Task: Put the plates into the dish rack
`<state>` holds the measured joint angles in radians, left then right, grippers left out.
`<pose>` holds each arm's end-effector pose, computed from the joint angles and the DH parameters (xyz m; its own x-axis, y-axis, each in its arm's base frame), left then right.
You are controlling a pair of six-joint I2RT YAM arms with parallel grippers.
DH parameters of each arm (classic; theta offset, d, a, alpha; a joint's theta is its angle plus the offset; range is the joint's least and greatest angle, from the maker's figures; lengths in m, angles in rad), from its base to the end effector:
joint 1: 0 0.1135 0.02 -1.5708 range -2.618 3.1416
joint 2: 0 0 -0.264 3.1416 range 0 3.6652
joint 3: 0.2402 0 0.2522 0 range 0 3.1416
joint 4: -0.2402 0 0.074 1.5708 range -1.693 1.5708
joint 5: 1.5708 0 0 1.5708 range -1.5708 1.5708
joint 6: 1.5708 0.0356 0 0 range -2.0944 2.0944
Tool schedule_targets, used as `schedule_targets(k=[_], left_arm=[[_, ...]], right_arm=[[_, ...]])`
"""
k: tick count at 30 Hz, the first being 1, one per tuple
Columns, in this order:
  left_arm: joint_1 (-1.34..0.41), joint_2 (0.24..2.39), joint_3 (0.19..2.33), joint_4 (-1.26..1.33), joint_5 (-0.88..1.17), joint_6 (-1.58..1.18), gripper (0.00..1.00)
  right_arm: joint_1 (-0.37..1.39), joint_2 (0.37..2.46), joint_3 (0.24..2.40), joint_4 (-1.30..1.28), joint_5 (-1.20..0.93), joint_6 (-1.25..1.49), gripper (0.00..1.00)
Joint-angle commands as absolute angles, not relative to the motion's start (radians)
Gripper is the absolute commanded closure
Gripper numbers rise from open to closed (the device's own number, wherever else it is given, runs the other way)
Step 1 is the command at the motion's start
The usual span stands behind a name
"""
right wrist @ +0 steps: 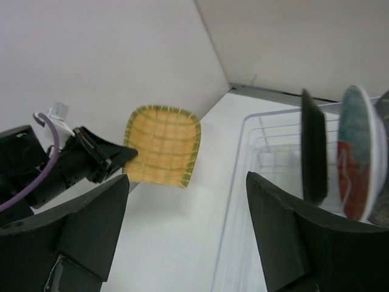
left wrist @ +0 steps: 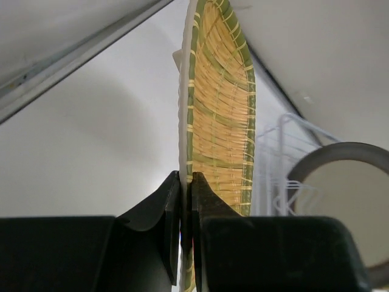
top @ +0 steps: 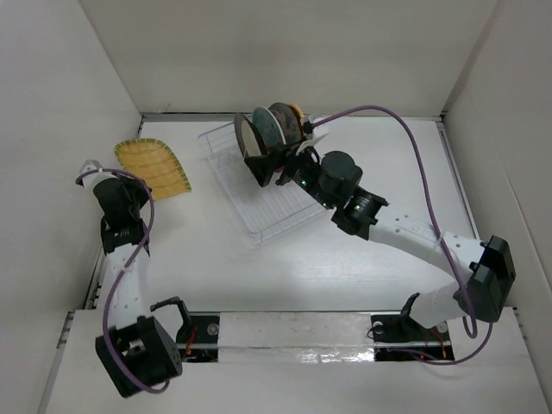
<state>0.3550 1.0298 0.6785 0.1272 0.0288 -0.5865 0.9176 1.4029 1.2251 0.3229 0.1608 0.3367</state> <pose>0.2268 0.0830 0.2875 0.0042 -0.5885 -0.8085 -0.3828 0.7460 -0.5449 0.2085 0.2630 0.4053 -0.1442 0.3481 -0.9263 -0.6780 0.6470 0.3488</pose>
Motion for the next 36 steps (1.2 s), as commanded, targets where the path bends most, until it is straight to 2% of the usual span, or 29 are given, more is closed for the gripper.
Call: schedule_targets(k=[1,4,10,19,23,24,25,27,28,29,30,32,33,36], left_arm=[[0.357,0.885,0.684,0.143,0.122,-0.566,1.00],[0.357,0.735,0.646,0.156,0.263,-0.606,1.00],[0.357,0.609,0.565,0.303,0.555,-0.754,1.00],[0.325,0.499,0.466,0.501,0.738,-0.894,1.00],[0.316,0.485,0.419,0.603,0.778,-0.965,1.00],[0.316,0.486,0.416,0.617,0.787,-0.982,1.00],[0.316,0.491,0.408,0.653,0.810,-0.994,1.00],[0.316,0.502,0.388,0.658,0.821,-0.997,1.00],[0.316,0.503,0.385,0.625,0.816,-0.967,1.00],[0.316,0.508,0.384,0.603,0.816,-0.947,1.00],[0.316,0.511,0.385,0.586,0.821,-0.927,0.93],[0.316,0.525,0.406,0.496,0.828,-0.842,0.72],[0.316,0.529,0.416,0.462,0.828,-0.813,0.56],[0.264,0.519,0.477,0.287,0.753,-0.663,0.41]], right_arm=[[0.928,1.460,1.291,0.331,0.042,0.376,0.15],[0.937,1.518,1.318,0.325,0.014,0.409,0.08],[0.937,1.623,1.377,0.330,-0.081,0.449,0.03],[0.893,1.730,1.388,0.379,-0.126,0.535,0.02],[0.884,1.766,1.387,0.403,-0.161,0.564,0.06],[0.884,1.770,1.382,0.419,-0.182,0.581,0.10],[0.884,1.772,1.373,0.454,-0.193,0.592,0.31],[0.884,1.773,1.364,0.488,-0.202,0.615,0.64],[0.884,1.770,1.364,0.495,-0.195,0.618,0.91],[0.884,1.760,1.373,0.491,-0.183,0.618,1.00],[0.884,1.755,1.382,0.480,-0.149,0.595,1.00],[0.884,1.750,1.463,0.373,-0.105,0.548,1.00],[0.884,1.753,1.500,0.318,-0.037,0.491,1.00],[0.884,1.759,1.645,0.129,0.136,0.379,1.00]])
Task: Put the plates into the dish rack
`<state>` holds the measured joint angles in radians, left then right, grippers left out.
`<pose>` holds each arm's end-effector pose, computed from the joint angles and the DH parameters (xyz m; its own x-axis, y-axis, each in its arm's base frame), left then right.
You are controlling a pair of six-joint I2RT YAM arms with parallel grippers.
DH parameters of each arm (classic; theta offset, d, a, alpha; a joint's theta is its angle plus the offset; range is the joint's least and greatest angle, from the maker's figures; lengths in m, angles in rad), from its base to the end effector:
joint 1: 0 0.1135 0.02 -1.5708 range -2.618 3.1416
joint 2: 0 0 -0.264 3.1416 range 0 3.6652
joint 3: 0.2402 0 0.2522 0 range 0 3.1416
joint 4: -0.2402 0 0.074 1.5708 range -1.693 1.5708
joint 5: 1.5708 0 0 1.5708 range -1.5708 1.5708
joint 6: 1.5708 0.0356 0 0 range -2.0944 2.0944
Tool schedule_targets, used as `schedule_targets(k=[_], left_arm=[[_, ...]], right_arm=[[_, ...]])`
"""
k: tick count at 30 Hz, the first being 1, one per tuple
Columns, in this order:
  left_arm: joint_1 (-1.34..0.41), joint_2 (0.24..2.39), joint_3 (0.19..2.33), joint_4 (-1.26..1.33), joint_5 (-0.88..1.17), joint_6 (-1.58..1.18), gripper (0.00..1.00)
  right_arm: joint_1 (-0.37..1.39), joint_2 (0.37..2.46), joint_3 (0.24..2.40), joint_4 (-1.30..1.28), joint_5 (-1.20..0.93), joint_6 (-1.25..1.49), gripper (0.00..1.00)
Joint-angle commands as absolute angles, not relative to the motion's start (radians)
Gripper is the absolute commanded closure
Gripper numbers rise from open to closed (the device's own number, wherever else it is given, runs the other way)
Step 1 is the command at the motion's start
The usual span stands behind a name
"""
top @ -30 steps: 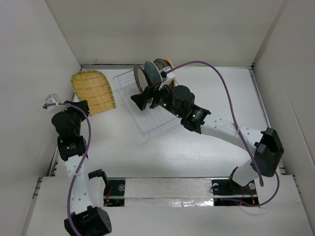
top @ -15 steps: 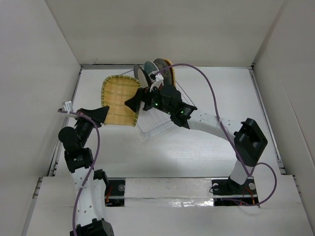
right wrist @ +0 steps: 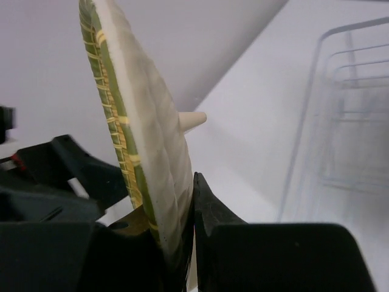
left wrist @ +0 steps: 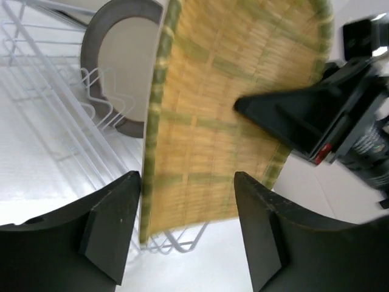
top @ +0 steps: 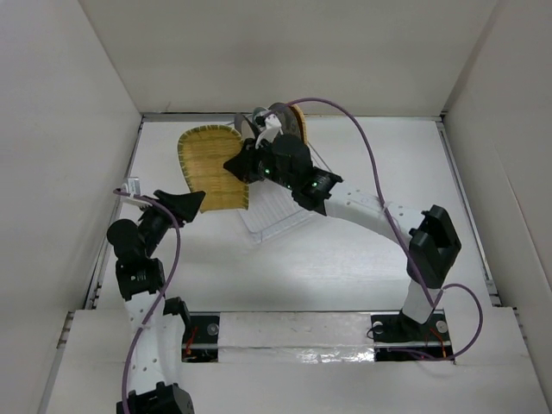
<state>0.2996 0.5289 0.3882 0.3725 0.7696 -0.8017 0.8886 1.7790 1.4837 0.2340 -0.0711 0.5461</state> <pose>0.1410 0.0176 0.2946 -0.1600 -0.5895 -0.7918 0.4603 0.6650 -0.5881 0.2727 0.3398 0.3512 -0.4583 0.2574 -0.8507 -0.6798 0.5151 0.5221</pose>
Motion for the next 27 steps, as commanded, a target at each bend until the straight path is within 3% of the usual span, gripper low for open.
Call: schedule_targets(k=[1,7,10,13,18,27], left_arm=[[0.252,0.514,0.497,0.182,0.686,-0.625,0.40],[0.074,0.476,0.586,-0.055,0.367,-0.422,0.26],[0.020,0.450,0.594,-0.093,0.301,-0.393,0.21],[0.002,0.417,0.578,-0.097,0.324,-0.390,0.18],[-0.032,0.399,0.569,-0.095,0.327,-0.388,0.17],[-0.084,0.377,0.568,-0.100,0.324,-0.387,0.17]], right_arm=[[0.884,1.775,1.684,0.036,0.187,0.352,1.00],[0.893,1.879,1.964,-0.210,0.527,0.190,1.00],[0.893,1.982,2.080,-0.328,0.613,0.153,1.00],[0.893,2.129,2.303,-0.492,0.708,0.120,1.00],[0.884,2.239,2.475,-0.607,0.727,0.112,1.00],[0.865,2.312,2.510,-0.640,0.733,0.124,1.00]])
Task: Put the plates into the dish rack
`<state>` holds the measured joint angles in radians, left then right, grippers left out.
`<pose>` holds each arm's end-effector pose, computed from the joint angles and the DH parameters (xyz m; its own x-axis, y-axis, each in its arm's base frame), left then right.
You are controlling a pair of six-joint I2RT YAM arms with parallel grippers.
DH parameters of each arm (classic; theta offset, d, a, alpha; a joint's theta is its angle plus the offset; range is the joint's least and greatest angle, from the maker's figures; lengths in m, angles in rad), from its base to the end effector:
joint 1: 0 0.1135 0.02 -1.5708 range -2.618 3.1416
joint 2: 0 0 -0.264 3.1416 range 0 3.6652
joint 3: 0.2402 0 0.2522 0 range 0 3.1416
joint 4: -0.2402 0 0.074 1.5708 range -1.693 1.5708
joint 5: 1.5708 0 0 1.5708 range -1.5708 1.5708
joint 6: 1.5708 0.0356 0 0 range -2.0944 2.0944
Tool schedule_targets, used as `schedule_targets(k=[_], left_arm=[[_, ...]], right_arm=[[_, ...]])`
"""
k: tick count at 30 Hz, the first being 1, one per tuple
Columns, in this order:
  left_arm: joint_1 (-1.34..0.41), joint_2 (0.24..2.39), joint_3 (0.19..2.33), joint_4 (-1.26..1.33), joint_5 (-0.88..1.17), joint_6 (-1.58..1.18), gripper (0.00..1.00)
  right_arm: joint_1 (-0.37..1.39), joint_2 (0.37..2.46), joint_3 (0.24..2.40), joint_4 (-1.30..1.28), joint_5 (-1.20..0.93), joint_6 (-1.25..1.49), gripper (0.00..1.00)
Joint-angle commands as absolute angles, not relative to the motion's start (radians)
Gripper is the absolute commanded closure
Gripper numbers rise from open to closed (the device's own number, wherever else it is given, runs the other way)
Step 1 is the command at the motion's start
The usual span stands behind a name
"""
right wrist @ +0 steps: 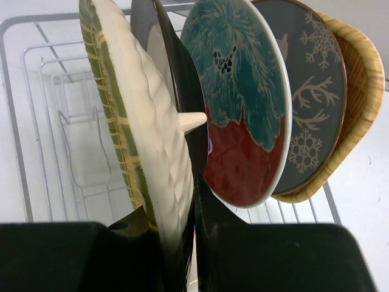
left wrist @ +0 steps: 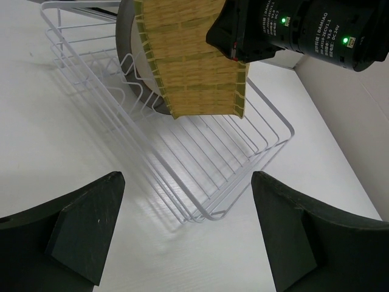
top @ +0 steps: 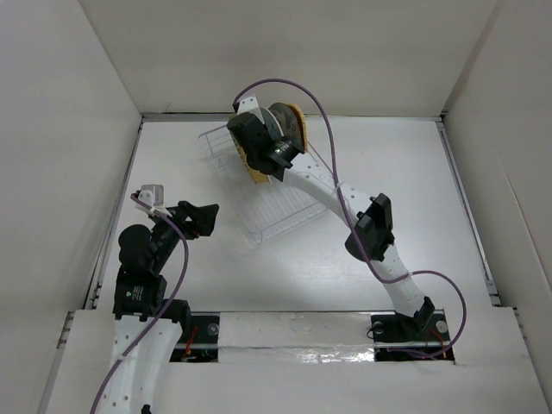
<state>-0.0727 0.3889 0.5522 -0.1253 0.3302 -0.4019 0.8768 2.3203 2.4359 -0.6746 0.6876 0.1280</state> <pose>0.1141 -0.0199 0.3167 -0.1184 -0.3624 -0.9245 0.3755 0.8456 -0.3795 0.3515 0.3871 0.3408 -0.3683 -0.2884 -0.8838 -0.2045 0.9525 -0.2256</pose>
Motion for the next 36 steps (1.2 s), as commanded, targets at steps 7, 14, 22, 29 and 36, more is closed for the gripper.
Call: schedule_targets(k=[7,14,22,29,36], left_arm=[[-0.084,0.376,0.569,-0.104,0.316,-0.391,0.17],[-0.084,0.380,0.568,-0.106,0.314,-0.390,0.17],[-0.084,0.390,0.568,-0.104,0.316,-0.393,0.17],[-0.084,0.393,0.569,-0.107,0.307,-0.393,0.17],[-0.084,0.393,0.569,-0.107,0.302,-0.393,0.17]], right_arm=[[0.865,2.371,2.519,-0.609,0.695,0.146,1.00],[0.856,2.437,2.556,-0.594,0.712,0.158,1.00],[0.879,2.459,2.542,-0.560,0.741,0.173,1.00],[0.922,2.186,2.215,-0.336,0.831,0.137,1.00],[0.946,2.114,2.223,-0.301,0.865,0.101,1.00]])
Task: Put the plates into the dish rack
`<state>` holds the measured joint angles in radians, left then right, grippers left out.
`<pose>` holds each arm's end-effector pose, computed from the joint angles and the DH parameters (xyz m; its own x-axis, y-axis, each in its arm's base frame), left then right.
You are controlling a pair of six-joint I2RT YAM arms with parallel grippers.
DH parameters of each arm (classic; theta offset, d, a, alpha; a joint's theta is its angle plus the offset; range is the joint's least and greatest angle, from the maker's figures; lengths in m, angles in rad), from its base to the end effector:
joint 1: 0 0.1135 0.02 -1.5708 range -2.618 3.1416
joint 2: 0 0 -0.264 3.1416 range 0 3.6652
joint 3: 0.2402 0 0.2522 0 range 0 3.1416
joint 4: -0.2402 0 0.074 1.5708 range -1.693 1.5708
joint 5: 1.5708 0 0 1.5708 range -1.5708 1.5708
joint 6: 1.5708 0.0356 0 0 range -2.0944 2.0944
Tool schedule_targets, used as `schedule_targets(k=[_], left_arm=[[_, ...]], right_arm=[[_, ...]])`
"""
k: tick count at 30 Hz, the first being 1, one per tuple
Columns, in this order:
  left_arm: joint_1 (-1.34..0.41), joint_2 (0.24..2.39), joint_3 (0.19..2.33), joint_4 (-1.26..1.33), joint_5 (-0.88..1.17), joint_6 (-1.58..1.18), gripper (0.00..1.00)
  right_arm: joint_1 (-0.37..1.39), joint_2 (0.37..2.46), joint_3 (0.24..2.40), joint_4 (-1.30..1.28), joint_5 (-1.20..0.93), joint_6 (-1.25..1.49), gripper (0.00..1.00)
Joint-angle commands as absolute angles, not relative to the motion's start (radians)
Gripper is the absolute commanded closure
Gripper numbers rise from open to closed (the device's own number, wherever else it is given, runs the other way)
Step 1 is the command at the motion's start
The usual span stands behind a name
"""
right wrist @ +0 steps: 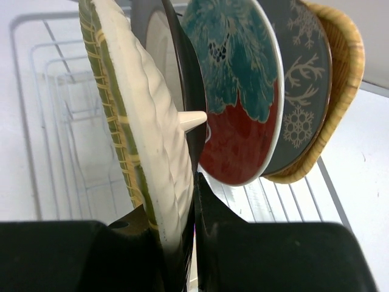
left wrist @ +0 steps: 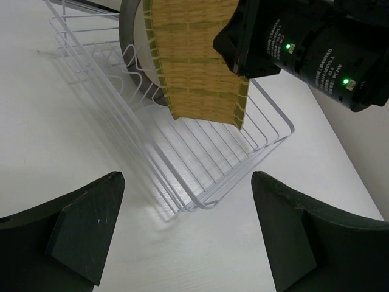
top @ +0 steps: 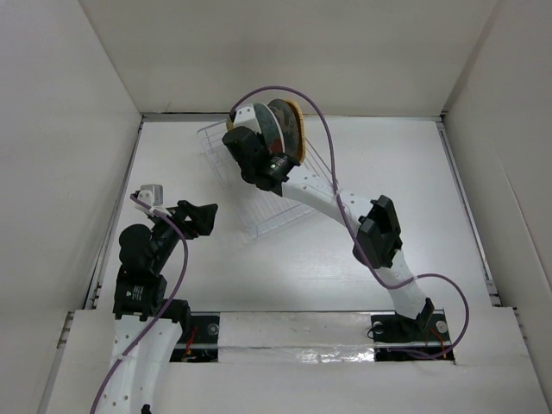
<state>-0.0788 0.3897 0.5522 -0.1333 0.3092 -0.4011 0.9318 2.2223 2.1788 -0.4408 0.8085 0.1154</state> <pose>0.1145 -0.0199 0.3158 -0.1209 -0.3635 -0.9237 0.3596 0.8513 -0.3821 0.3276 0.3978 0.3268 -0.2957 -0.2647 -0.9179 -0.1395 0.9625 -0.2326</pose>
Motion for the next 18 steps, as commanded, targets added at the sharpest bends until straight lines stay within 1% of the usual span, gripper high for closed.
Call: schedule_targets(k=[1,8,12,18], left_arm=[[-0.084,0.394,0.569,-0.107,0.301,-0.394,0.17],[-0.084,0.397,0.569,-0.109,0.298,-0.393,0.17],[-0.084,0.397,0.569,-0.109,0.301,-0.393,0.18],[-0.084,0.402,0.569,-0.109,0.302,-0.393,0.18]], right_arm=[[0.946,2.135,2.256,-0.302,0.859,0.106,1.00],[0.957,2.285,2.411,-0.270,0.821,0.120,1.00],[0.934,2.377,2.512,-0.279,0.812,0.107,1.00],[0.897,2.408,2.510,-0.235,0.833,0.049,1.00]])
